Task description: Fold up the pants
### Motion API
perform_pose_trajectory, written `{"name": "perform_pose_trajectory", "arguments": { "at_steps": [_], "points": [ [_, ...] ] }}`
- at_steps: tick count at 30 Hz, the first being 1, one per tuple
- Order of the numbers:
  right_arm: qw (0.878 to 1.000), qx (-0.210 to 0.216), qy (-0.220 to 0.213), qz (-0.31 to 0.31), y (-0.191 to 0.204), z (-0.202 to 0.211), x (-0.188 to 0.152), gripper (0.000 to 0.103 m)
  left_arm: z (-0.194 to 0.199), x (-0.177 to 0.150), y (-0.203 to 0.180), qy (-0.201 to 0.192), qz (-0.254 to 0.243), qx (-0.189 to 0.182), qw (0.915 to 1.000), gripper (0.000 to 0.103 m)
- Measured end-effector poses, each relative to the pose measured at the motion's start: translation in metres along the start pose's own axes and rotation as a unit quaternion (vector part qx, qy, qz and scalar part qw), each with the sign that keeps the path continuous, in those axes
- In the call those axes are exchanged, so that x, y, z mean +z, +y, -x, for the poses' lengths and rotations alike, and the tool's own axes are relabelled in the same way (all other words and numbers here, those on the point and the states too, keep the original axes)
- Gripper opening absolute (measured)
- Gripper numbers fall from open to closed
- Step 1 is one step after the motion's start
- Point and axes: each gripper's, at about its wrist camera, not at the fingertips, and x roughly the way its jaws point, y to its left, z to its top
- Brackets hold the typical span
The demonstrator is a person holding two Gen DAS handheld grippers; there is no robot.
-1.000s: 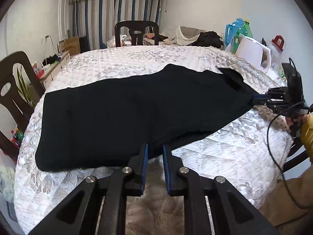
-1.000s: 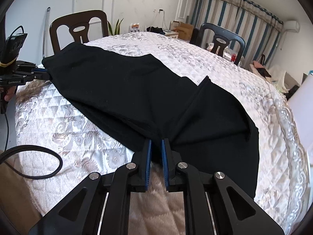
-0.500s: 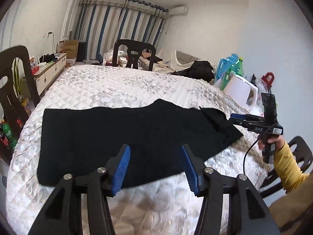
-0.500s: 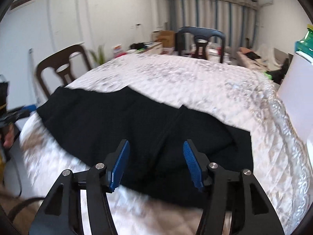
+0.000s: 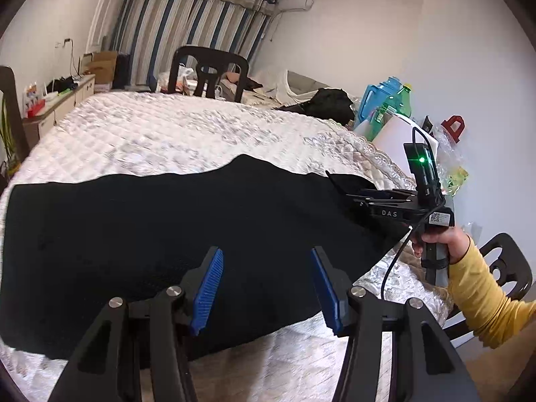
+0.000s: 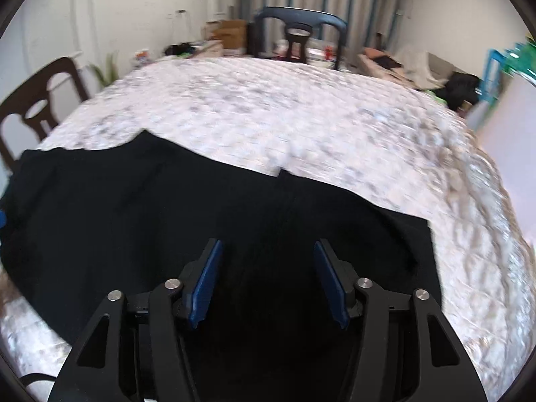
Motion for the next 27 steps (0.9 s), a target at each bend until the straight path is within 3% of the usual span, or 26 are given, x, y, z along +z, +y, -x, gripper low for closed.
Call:
{"name": "perform_pose_trajectory", "arguments": {
  "at_steps": [3,5,16,20,22,24,27],
  "points": [
    [0.999,0.025,-0.001,-0.036,-0.015,0.009,-0.005,0.013,-0.008,0.002,-0.007,0.005,-0.002,-0.013,0.9999,0.056],
    [0.998,0.023,-0.014,-0.055,-0.023,0.021,-0.011,0.009,-0.011,0.003,-0.012,0.005,-0.010,-0.019,0.9998,0.056],
    [0.981,0.033,-0.045,-0.187,-0.069,0.073,-0.077,0.008,-0.034,0.003,-0.034,0.024,-0.014,-0.069,0.9972,0.056],
    [0.982,0.046,-0.060,-0.176,-0.069,0.076,-0.069,0.008,-0.042,0.005,-0.041,0.031,-0.018,-0.079,0.9962,0.056],
    [0.983,0.060,-0.069,-0.159,-0.063,0.073,-0.055,0.015,-0.044,0.005,-0.045,0.030,-0.017,-0.082,0.9960,0.056],
    [0.985,0.076,-0.071,-0.138,-0.054,0.061,-0.036,0.033,-0.043,0.005,-0.047,0.026,-0.015,-0.083,0.9961,0.056],
    [0.986,0.097,-0.058,-0.122,-0.043,0.042,-0.018,0.041,-0.043,0.004,-0.047,0.026,-0.010,-0.077,0.9967,0.056]
  ]
}}
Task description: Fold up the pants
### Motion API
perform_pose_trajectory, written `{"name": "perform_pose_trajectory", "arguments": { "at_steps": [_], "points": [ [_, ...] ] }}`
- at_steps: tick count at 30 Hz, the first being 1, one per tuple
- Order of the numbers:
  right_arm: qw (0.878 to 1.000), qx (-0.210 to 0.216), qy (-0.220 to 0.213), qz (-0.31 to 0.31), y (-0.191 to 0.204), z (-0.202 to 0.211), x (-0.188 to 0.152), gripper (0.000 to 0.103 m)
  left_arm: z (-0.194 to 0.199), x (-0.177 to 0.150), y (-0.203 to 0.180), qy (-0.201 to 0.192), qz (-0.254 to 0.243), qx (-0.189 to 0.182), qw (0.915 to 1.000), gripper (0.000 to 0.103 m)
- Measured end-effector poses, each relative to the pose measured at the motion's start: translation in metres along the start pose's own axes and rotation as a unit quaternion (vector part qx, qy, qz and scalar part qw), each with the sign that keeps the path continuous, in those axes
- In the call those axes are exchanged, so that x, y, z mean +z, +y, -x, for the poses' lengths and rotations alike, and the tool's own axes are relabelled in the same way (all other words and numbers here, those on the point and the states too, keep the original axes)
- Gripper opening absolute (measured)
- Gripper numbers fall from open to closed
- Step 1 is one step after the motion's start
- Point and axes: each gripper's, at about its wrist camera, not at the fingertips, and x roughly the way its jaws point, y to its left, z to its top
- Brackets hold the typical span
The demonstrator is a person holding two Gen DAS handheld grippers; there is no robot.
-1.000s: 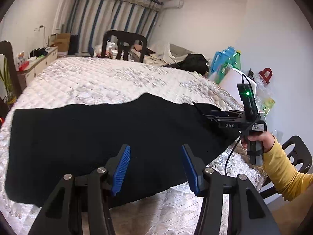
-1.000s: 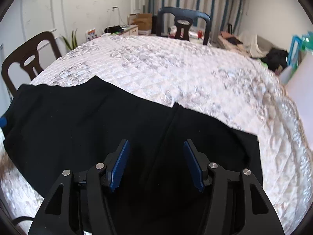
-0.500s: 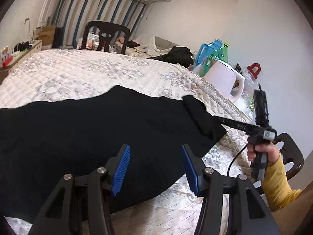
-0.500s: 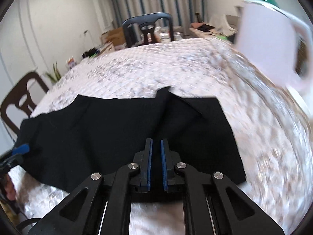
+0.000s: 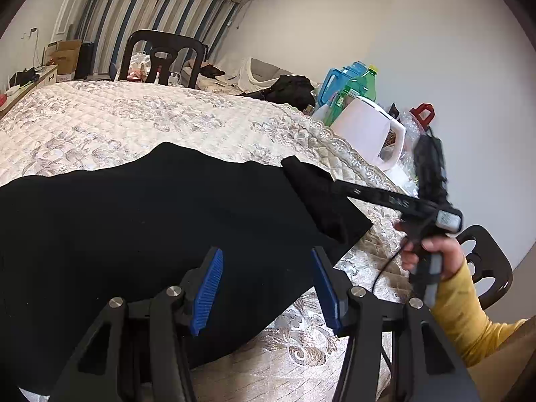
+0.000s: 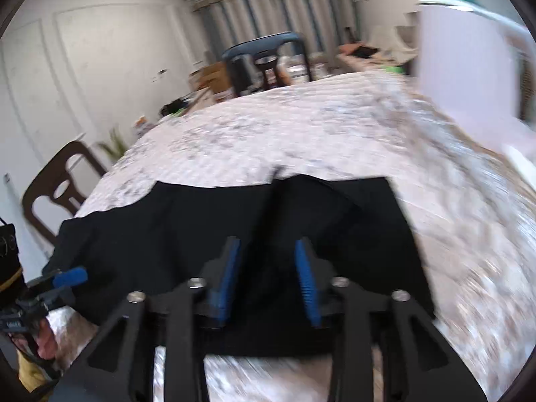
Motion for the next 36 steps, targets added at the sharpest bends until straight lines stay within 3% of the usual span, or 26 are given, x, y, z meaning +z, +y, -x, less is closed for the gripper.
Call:
{"name": "perform_pose_trajectory", "arguments": {
  "at_steps": [5,6,7,8,16,22,26,31,34,36],
  "points": [
    [0.999,-0.012,0.035,0.014,0.006,-0.040,0.014,0.041,0.000,0.002,0.003,0.003,0.011,0.010,0.9999,0.056],
    [0.999,-0.015,0.038,0.008,0.004,-0.043,0.014,0.037,-0.001,0.002,0.004,0.004,0.014,0.010,0.9999,0.056],
    [0.999,-0.012,0.039,0.003,0.002,-0.044,0.014,0.027,-0.001,0.003,0.005,0.004,0.016,0.009,0.9998,0.056],
    [0.999,-0.004,0.040,-0.005,-0.001,-0.043,0.014,0.002,-0.002,0.004,0.005,0.004,0.018,0.008,0.9998,0.056],
    [0.995,-0.008,-0.027,-0.093,-0.038,0.033,-0.023,0.003,-0.020,0.010,0.005,0.016,0.028,-0.009,0.9994,0.056],
    [0.985,-0.016,-0.040,-0.166,-0.060,0.056,-0.060,0.003,-0.036,0.012,-0.005,0.034,0.021,-0.030,0.9987,0.056],
    [0.979,0.004,-0.047,-0.196,-0.068,0.061,-0.069,0.003,-0.041,0.013,-0.013,0.041,0.009,-0.032,0.9986,0.056],
    [0.976,0.008,-0.036,-0.216,-0.076,0.066,-0.079,0.003,-0.046,0.015,-0.013,0.045,0.014,-0.031,0.9984,0.056],
    [0.978,-0.014,-0.032,-0.204,-0.078,0.071,-0.078,0.004,-0.048,0.017,-0.014,0.051,0.015,-0.028,0.9982,0.056],
    [0.981,-0.048,-0.059,-0.179,-0.080,0.084,-0.069,0.004,-0.049,0.019,-0.017,0.052,0.010,-0.031,0.9981,0.056]
  ]
}}
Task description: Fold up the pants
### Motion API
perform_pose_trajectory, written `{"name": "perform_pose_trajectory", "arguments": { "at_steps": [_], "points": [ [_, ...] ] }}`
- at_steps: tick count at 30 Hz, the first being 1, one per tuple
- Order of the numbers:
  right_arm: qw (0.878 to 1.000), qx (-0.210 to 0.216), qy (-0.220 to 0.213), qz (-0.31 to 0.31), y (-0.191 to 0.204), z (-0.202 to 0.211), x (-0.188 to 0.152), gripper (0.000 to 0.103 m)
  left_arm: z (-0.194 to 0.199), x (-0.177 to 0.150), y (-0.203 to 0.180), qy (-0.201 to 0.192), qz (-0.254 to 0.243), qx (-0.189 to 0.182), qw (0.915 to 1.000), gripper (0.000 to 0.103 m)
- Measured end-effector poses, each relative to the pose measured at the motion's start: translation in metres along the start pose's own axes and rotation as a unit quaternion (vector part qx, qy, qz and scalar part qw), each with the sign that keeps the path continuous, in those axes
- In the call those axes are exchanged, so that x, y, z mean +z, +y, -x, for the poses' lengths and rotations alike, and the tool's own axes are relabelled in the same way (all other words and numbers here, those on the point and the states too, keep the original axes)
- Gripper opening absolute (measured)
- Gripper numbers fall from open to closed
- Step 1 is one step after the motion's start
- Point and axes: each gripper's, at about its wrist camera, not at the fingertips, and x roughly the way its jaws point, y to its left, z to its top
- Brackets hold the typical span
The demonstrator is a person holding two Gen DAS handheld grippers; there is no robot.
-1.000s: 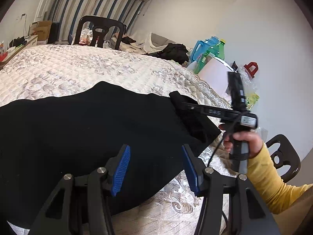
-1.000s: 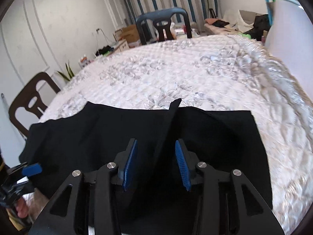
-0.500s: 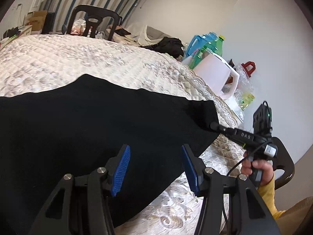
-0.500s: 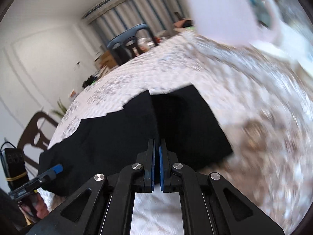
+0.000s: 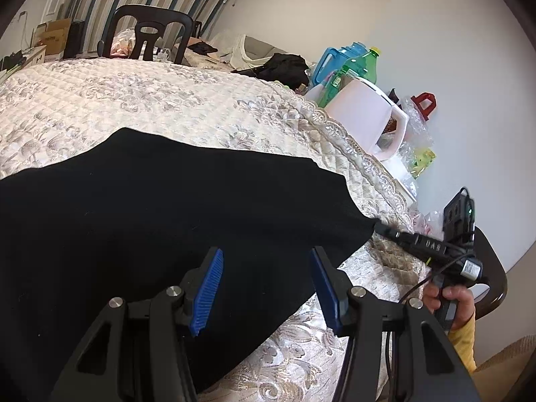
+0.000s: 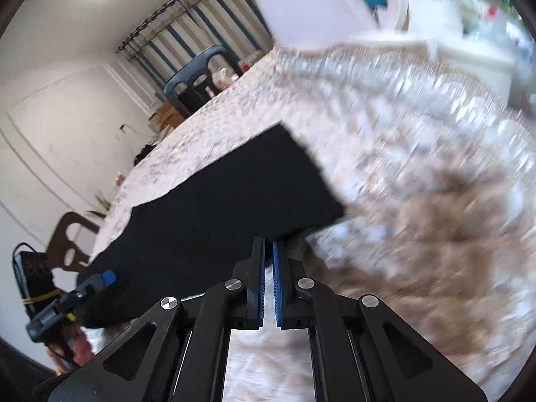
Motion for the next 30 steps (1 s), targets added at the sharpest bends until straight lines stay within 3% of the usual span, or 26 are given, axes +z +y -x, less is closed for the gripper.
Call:
{"name": "perform_pose_trajectory", "arguments": {
  "at_steps": [2,3,6,9,12,18,22,27,30],
  "points": [
    [0.999,-0.020,-0.029,0.018,0.002,0.005,0.013,0.006,0.000,0.002,-0.003,-0.001,-0.006,-0.001,1.0000,0.056],
    [0.999,-0.020,-0.039,0.027,0.002,0.005,0.023,0.013,-0.001,0.003,-0.005,-0.002,-0.008,0.000,1.0000,0.056],
    [0.998,-0.020,-0.035,0.048,0.006,-0.013,0.049,0.033,-0.005,0.005,-0.006,0.000,-0.005,-0.002,1.0000,0.056],
    [0.996,-0.019,-0.015,0.086,0.013,-0.039,0.067,0.042,-0.008,0.005,-0.004,0.003,0.001,0.001,1.0000,0.056],
    [0.993,-0.031,0.024,0.108,0.010,-0.066,0.075,0.042,-0.010,0.007,0.000,0.005,0.008,0.007,0.9999,0.056],
    [0.991,0.022,0.097,0.088,0.000,-0.095,0.074,0.042,-0.014,0.012,0.007,0.005,0.024,0.014,0.9996,0.056],
    [0.988,0.034,0.077,0.129,0.010,-0.081,0.066,0.027,-0.016,0.014,0.009,0.009,0.025,0.015,0.9995,0.056],
    [0.981,0.067,0.073,0.165,0.024,-0.075,0.057,0.026,-0.019,0.015,0.013,0.010,0.034,0.011,0.9993,0.056],
    [0.973,0.041,0.078,0.212,0.033,-0.080,0.053,0.026,-0.021,0.014,0.016,0.011,0.042,0.011,0.9990,0.056]
  ]
}}
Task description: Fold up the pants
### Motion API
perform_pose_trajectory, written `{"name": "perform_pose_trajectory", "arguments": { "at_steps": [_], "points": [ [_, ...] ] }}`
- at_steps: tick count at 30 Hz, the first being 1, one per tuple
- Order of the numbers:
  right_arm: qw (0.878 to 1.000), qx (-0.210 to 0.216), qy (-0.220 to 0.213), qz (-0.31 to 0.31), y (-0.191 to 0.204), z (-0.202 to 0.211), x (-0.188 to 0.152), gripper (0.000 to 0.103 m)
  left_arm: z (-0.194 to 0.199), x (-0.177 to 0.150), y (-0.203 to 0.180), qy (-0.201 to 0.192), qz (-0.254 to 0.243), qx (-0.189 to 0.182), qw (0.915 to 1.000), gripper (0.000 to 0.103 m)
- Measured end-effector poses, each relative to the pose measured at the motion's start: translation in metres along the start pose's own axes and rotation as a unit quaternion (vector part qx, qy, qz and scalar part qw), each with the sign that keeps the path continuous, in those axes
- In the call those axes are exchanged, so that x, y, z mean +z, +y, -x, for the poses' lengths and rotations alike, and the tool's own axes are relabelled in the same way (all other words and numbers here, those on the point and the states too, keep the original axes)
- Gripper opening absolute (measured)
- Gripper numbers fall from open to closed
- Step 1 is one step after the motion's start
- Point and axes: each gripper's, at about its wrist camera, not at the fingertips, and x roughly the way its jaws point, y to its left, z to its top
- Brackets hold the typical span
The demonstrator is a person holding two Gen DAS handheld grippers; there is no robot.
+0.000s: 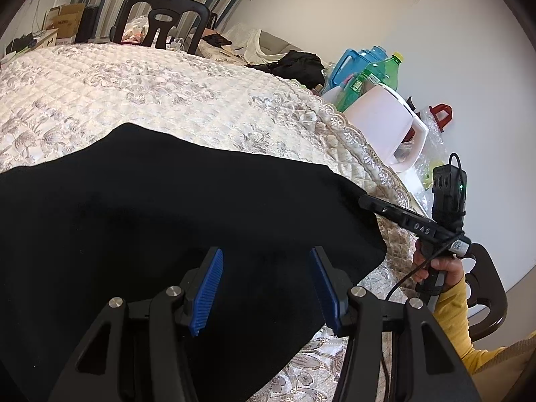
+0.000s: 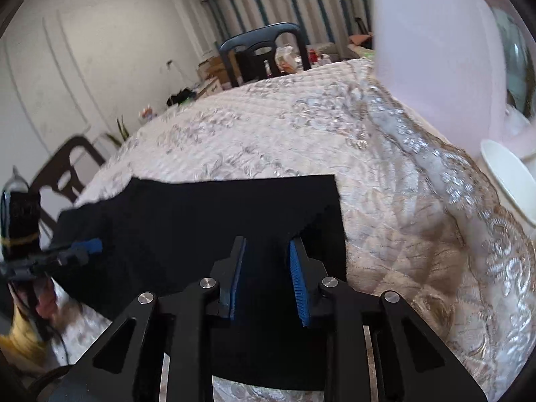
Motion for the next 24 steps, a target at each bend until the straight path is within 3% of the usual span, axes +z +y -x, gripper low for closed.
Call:
{"name": "perform_pose_trajectory", "arguments": {
  "at_steps": [4,8,9,11,18,22,24],
  "points": [
    [1.000,-0.018,0.014,-0.010,-0.011,-0.014,0.009,0.026,-0.001,-0.001,0.005,0.003,0.013,0.000,0.9999,0.056],
    [0.999,0.025,0.016,-0.039,-0.020,-0.019,0.015,0.026,0.002,-0.001,0.005,-0.002,0.017,-0.001,0.9999,0.056],
    [0.998,0.032,0.013,-0.048,-0.021,-0.019,0.016,0.022,0.002,-0.001,0.006,-0.002,0.017,0.000,0.9999,0.056],
    [0.998,0.028,-0.001,-0.056,-0.022,-0.015,0.018,0.001,0.002,0.000,0.006,-0.003,0.018,0.001,0.9998,0.056],
    [0.996,0.014,-0.055,-0.063,-0.024,0.013,0.034,0.001,0.007,0.001,0.008,-0.010,0.021,0.004,0.9997,0.056],
    [0.997,0.003,-0.057,-0.050,-0.020,0.014,0.046,0.001,0.013,0.004,0.005,-0.024,0.019,0.003,0.9995,0.057],
    [0.998,-0.002,-0.036,-0.052,-0.021,0.004,0.051,0.001,0.012,0.005,0.004,-0.026,0.016,0.003,0.9995,0.057]
  ]
}}
